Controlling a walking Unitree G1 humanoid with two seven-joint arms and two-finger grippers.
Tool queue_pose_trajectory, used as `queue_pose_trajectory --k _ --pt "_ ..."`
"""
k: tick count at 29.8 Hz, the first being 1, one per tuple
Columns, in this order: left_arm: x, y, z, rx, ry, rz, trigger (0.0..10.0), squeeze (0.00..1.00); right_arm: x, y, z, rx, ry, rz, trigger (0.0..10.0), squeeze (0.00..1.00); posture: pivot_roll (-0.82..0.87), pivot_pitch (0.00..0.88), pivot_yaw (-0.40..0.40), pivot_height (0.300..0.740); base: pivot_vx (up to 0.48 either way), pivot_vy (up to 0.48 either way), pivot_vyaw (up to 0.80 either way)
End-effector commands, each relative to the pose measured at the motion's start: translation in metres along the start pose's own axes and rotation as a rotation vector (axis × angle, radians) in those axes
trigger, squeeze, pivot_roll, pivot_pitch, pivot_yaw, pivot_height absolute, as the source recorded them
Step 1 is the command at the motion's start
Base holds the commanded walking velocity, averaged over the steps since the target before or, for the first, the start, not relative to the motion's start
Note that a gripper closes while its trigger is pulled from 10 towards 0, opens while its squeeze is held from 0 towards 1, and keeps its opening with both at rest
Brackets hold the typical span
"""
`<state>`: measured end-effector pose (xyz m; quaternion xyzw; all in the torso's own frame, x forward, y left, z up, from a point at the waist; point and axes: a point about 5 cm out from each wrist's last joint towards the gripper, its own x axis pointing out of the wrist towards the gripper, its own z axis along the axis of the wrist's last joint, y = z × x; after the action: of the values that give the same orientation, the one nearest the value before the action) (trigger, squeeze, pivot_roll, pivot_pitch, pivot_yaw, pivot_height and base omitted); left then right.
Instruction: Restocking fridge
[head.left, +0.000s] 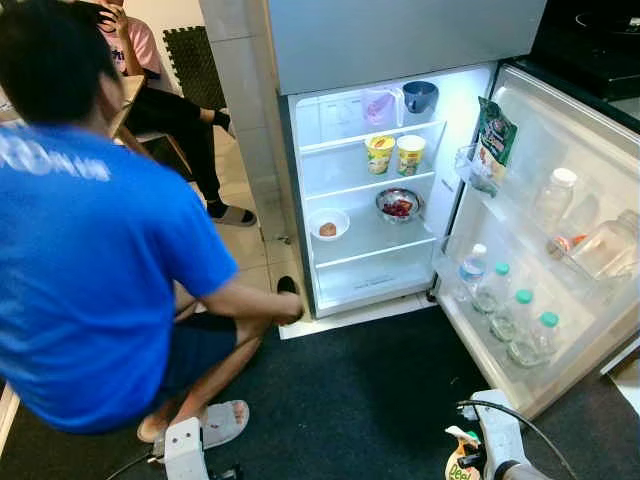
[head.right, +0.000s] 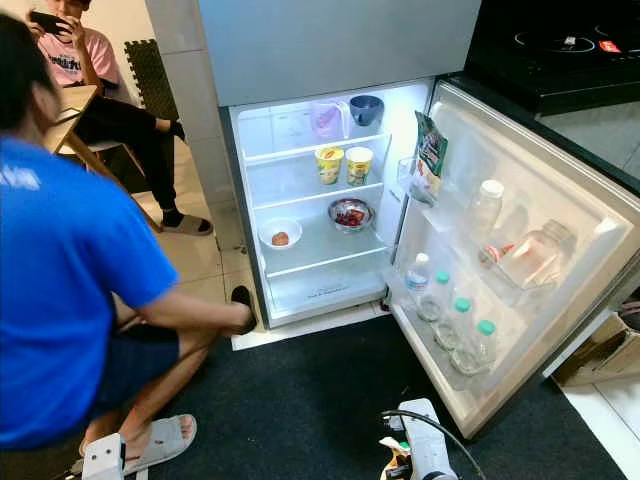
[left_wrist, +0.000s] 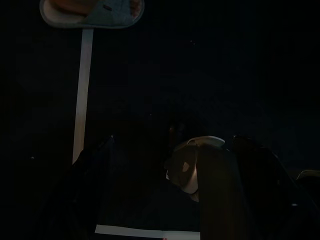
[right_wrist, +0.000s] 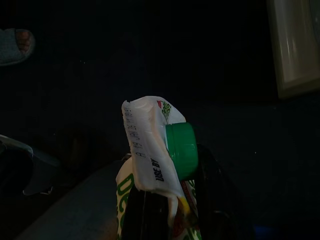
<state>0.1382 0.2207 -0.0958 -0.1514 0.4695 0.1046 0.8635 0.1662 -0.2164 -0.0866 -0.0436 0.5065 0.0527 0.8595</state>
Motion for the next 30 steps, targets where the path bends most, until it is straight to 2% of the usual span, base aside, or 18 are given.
queue_pose_trajectory --k 1,15,30 --pt "-0.0023 0.0089 -0.0015 0.014 0.006 0.025 10.0 0.00 0.0011 0.0053 0.0022 -0.016 -0.013 0.021 10.0 0.00 -0.03 0.000 0.038 0.740 0.000 0.000 0.00" --pt "-0.0012 0.0011 -0.0056 -0.016 0.018 -0.008 10.0 0.00 0.0010 0.0038 0.0061 -0.024 -0.024 0.034 10.0 0.00 -0.04 0.000 0.031 0.740 0.000 0.000 0.00" --pt "-0.0010 -0.0010 -0.0076 -0.010 0.028 -0.018 10.0 0.00 0.0002 0.0014 0.0046 -0.018 -0.022 0.036 10.0 0.00 -0.04 0.000 0.032 0.740 0.294 0.000 0.00"
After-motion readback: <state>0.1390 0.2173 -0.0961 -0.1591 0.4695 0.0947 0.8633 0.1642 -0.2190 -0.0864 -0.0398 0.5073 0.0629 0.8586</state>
